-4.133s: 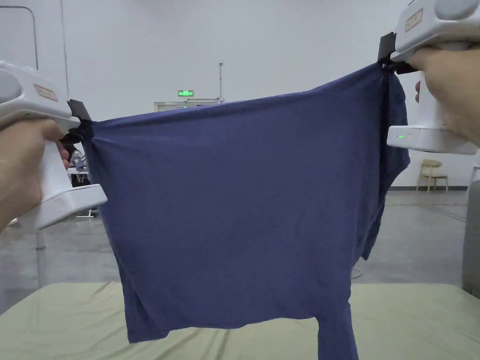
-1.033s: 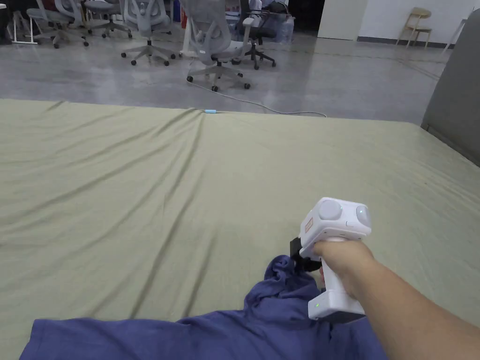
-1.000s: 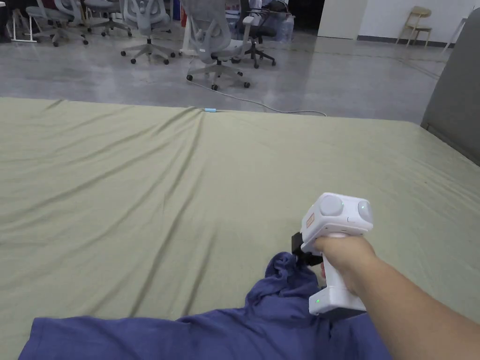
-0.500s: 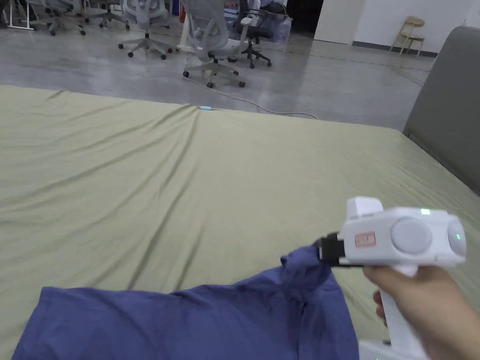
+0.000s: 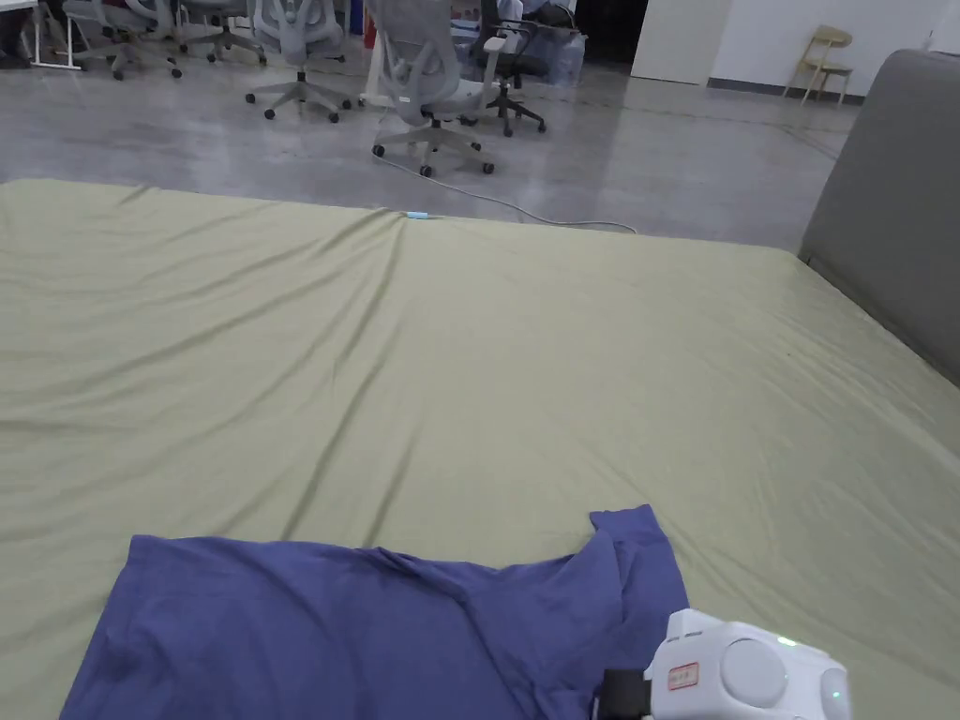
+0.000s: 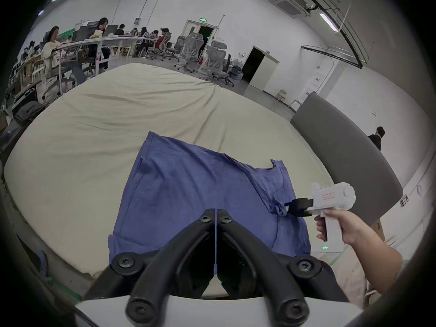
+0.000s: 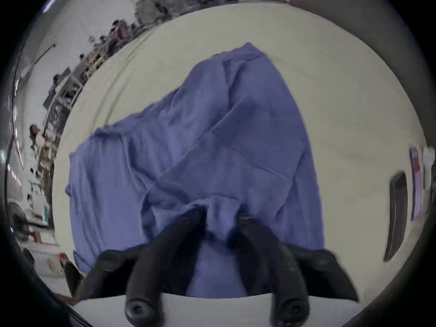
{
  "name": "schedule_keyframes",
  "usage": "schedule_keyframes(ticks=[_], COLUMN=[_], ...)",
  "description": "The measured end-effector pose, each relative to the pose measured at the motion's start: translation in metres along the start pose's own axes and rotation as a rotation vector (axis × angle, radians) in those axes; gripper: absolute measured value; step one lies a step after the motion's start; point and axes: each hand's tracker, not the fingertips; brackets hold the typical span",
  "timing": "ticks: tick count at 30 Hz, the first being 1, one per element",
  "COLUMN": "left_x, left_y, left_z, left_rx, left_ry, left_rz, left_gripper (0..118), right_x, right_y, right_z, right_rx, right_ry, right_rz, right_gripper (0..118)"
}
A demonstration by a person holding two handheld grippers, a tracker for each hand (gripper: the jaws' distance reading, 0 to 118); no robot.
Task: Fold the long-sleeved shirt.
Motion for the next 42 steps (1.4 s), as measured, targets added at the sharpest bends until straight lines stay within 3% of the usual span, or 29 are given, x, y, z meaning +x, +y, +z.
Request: schedule_keyframes(ticks=[1,2,5,8,9,10,11,12,13,15,16,17,18,19,20,23,26,29,31,32,33,36,37,38,42], left_x=[0.0,-0.002,-0.001,-0.004,-0.004,-0.005,-0.006,-0.006,-0.005,-0.008,-0.012,-0.016,-0.022,-0.03,-0.04,-0.072,-0.096,-0.113,-0.114,-0.102,-0.091,-0.066,-0.077,-0.075,-0.067], left_y=[-0.004,-0.006,-0.014,-0.019,-0.023,-0.023,-0.022,-0.019,-0.015,0.005,0.023,0.04,0.057,0.077,0.094,0.123,0.129,0.112,0.103,0.108,0.106,0.104,0.115,0.118,0.121], left_z=[0.001,0.003,0.004,-0.003,-0.005,-0.009,-0.014,-0.018,-0.024,-0.042,-0.055,-0.07,-0.087,-0.114,-0.139,-0.21,-0.277,-0.318,-0.327,-0.312,-0.3,-0.281,-0.286,-0.282,-0.264], left_rx=[-0.001,-0.003,-0.017,-0.042,-0.051,-0.057,-0.064,-0.071,-0.075,-0.071,-0.053,-0.018,0.005,0.034,0.051,0.054,-0.102,-0.216,-0.266,-0.171,-0.17,-0.119,-0.132,-0.129,-0.094], left_ry=[0.0,0.0,0.002,0.009,0.01,0.014,0.019,0.018,0.023,0.039,0.033,0.051,0.085,0.137,0.189,0.282,0.377,0.382,0.399,0.383,0.396,0.269,0.251,0.245,0.203], left_rz=[0.005,0.01,0.011,0.017,0.023,0.033,0.044,0.046,0.048,0.033,0.01,-0.009,-0.017,-0.031,-0.031,0.0,-0.009,-0.028,-0.039,-0.071,-0.089,-0.133,-0.12,-0.119,-0.118], left_gripper=[0,0,0,0,0,0,0,0,0,2,9,26,77,113,117,113,111,76,71,51,1,2,2,2,2], right_x=[0.001,0.006,0.01,0.013,0.009,0.003,-0.003,-0.008,-0.013,-0.018,-0.02,-0.016,-0.014,-0.015,-0.014,-0.013,-0.007,-0.001,0.002,0.004,0.005,0.005,0.004,0.008,0.013], right_y=[-0.004,-0.011,-0.043,-0.079,-0.09,-0.097,-0.104,-0.11,-0.113,-0.11,-0.106,-0.101,-0.096,-0.091,-0.088,-0.084,-0.079,-0.071,-0.058,-0.047,-0.034,0.024,0.047,0.069,0.16], right_z=[0.014,0.037,0.091,0.118,0.117,0.114,0.113,0.113,0.113,0.108,0.107,0.106,0.105,0.106,0.106,0.106,0.098,0.092,0.088,0.085,0.081,0.059,0.045,0.031,-0.038], right_rx=[0.058,0.119,0.275,0.304,0.296,0.277,0.255,0.231,0.253,0.251,0.247,0.246,0.247,0.249,0.262,0.286,0.259,0.245,0.231,0.226,0.227,0.213,0.202,0.257,0.119], right_ry=[-0.014,-0.017,0.08,0.196,0.226,0.212,0.18,0.103,0.091,0.157,0.181,0.201,0.208,0.205,0.2,0.192,0.196,0.157,0.123,0.112,0.106,0.068,0.041,0.034,-0.002], right_rz=[0.015,0.021,-0.018,-0.02,-0.008,0.014,0.062,0.11,0.141,0.191,0.179,0.153,0.147,0.144,0.14,0.118,0.076,0.067,0.083,0.091,0.098,0.17,0.182,0.15,0.087], right_gripper=[118,114,113,115,98,70,23,3,3,4,4,4,4,4,4,4,4,4,4,9,42,81,118,118,118])
